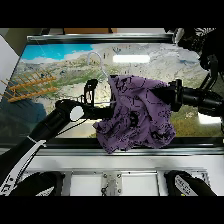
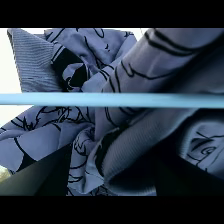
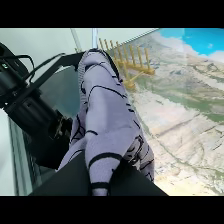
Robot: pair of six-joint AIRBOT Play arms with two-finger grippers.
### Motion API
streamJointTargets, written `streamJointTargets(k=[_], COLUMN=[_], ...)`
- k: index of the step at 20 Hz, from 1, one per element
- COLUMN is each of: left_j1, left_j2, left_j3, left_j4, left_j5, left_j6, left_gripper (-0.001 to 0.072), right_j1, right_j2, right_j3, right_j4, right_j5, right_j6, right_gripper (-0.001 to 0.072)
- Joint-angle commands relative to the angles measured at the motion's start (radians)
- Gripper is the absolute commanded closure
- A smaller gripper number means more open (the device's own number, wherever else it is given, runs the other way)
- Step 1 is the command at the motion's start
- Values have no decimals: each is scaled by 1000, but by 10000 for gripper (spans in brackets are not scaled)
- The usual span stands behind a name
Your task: Fold the clothes and pants, and hang the long-sleeved shirts on hangers.
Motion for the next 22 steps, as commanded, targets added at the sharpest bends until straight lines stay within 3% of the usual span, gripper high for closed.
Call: streamJointTargets(k=[1, 3, 5, 6, 14, 22], left_j1=[-9, -16, -15, -8, 182, 161], left_j2=[-24, -24, -24, -24, 157, 148], left_j3=[2, 2, 2, 2, 1, 0], left_j4=[-1, 2, 2, 1, 51, 44], left_j5=[3, 8, 9, 8, -186, -171], left_j6=[-11, -11, -11, -10, 1, 1], left_gripper=[198, 233, 596, 689, 689, 689], right_j1=[1, 2, 2, 2, -61, -14], right_j2=[0, 0, 0, 0, 117, 247], right_j3=[1, 1, 1, 1, 1, 1], right_j4=[0, 0, 0, 0, 0, 2], right_j5=[1, 1, 8, 8, -29, -136], right_j6=[0, 0, 12, 47, 204, 372], right_gripper=[693, 693, 691, 691, 695, 695])
